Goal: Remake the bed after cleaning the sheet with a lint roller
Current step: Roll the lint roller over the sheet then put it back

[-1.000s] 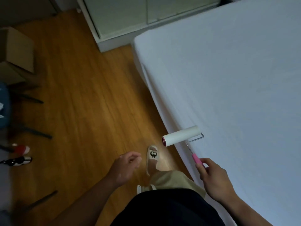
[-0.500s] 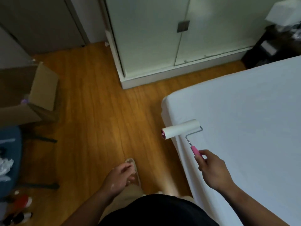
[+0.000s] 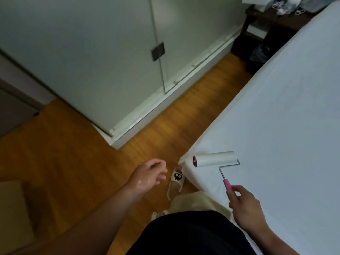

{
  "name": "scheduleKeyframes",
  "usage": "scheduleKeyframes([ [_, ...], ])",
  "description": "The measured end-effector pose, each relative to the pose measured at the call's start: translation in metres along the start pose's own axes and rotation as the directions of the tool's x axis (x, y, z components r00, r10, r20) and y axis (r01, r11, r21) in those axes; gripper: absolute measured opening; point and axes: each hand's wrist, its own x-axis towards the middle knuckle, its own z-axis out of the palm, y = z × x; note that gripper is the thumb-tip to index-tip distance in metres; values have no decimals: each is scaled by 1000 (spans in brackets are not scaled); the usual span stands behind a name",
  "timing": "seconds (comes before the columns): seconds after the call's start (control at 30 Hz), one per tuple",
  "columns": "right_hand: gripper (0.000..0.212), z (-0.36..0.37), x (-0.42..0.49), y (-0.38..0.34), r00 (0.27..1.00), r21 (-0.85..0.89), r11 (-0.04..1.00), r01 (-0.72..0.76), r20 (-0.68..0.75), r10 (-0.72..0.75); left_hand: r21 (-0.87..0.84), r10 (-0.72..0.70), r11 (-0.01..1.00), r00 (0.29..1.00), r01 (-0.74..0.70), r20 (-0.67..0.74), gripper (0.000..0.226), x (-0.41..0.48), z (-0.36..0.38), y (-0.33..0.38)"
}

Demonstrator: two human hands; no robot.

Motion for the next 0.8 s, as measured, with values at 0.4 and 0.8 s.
scheduleKeyframes([
  [0.4, 38, -12, 227, -214, 998, 65, 997, -33, -51, 36, 44, -205, 978, 979, 205, -14, 19, 210, -106, 171],
  [0.8, 28, -26, 381, -343, 889, 402, 868, -292, -220, 401, 491, -73, 859, 913, -146, 400, 18, 449, -72, 444],
])
